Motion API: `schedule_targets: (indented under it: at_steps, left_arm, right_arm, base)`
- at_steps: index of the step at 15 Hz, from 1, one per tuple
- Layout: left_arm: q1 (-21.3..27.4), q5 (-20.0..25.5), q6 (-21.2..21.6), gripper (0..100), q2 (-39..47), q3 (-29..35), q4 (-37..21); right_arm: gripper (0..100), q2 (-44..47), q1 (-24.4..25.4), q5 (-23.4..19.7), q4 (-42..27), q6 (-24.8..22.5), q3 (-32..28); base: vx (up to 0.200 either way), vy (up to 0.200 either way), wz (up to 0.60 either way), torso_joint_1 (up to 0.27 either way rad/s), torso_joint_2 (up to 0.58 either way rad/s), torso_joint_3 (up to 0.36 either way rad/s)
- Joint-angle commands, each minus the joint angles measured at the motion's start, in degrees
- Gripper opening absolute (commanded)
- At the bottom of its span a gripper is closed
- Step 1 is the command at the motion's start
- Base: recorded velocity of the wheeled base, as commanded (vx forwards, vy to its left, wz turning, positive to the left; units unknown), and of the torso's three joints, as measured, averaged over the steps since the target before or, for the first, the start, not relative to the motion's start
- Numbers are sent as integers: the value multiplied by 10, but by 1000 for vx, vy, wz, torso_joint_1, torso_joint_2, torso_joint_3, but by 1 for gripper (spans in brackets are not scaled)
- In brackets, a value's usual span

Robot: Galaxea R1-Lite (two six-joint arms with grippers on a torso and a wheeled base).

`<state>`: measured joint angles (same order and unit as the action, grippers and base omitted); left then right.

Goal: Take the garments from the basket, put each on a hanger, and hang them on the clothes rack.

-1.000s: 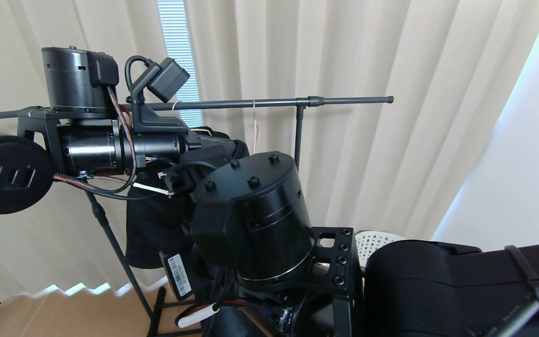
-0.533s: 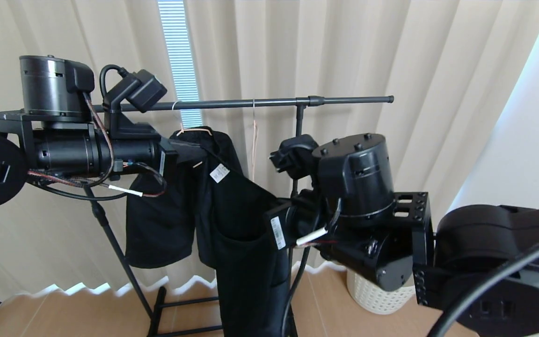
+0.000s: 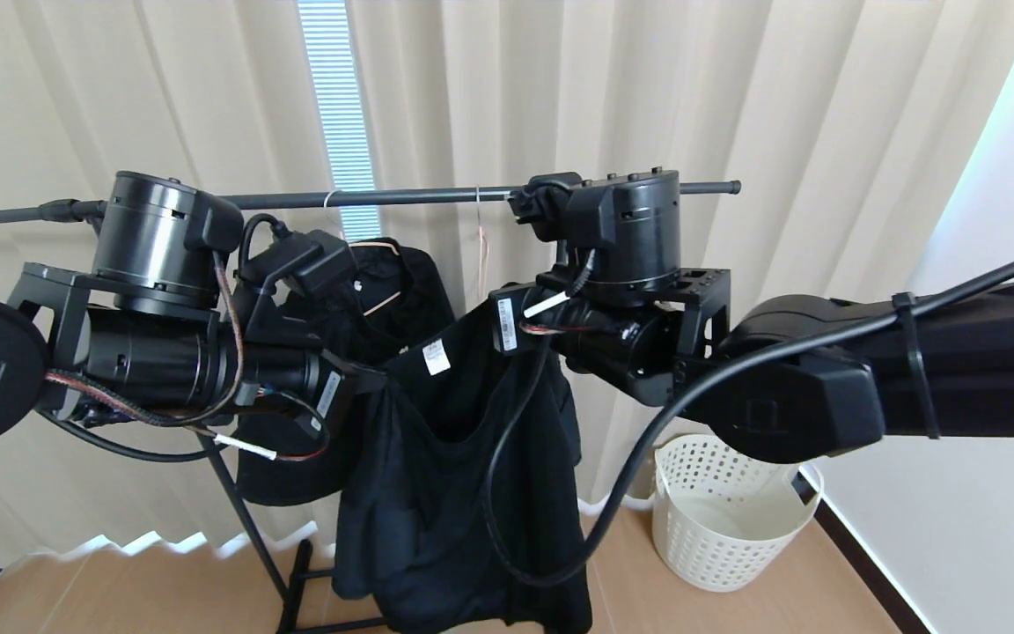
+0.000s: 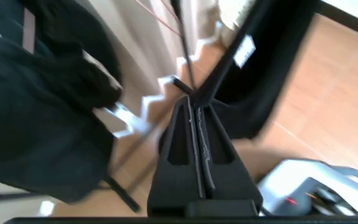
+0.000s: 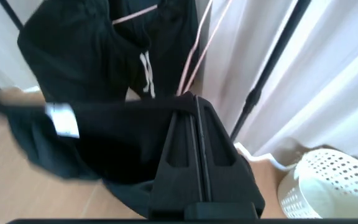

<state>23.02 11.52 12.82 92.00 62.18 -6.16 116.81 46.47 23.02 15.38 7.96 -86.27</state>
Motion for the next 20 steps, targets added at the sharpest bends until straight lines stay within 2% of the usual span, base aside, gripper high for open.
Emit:
schedule_targets:
  at_steps: [1,3,6,11,12,15,17,19,20]
  left_arm:
    - [45,-20,-57,0,-5,16,-32]
    - [72,-25,-122,0,-2,38,-61]
    - [89,-24,-205,0,8,71,-69]
    - [112,-20,-293,0,23,93,-77]
    - [112,-20,-305,0,27,97,-77]
    - [106,-28,-301,0,31,94,-78]
    - [89,-30,-299,0,30,96,-76]
    - [80,-29,-264,0,31,87,-74]
    - [80,-29,-255,100,32,86,-70]
  right_arm:
    - [0,58,-3,0,2,-3,-57]
    - [0,75,-3,-1,3,-3,-80]
    - [0,79,-3,-1,3,-2,-85]
    - [0,76,-3,-18,3,2,-80]
    - [0,75,-3,-18,3,6,-75]
    - [0,47,-20,-17,11,22,-30]
    - [0,8,-43,-17,34,26,38]
    - [0,-44,-47,-18,73,23,121]
    - [0,-57,-47,-18,86,23,141]
  base:
    - [0,0,0,0,0,0]
    - [0,0,0,0,0,0]
    - [0,0,0,0,0,0]
    - [0,0,0,0,0,0]
    - [0,0,0,0,0,0]
    - [0,0,0,0,0,0]
    - [0,0,0,0,0,0]
    - [0,0,0,0,0,0]
    - [0,0,0,0,0,0]
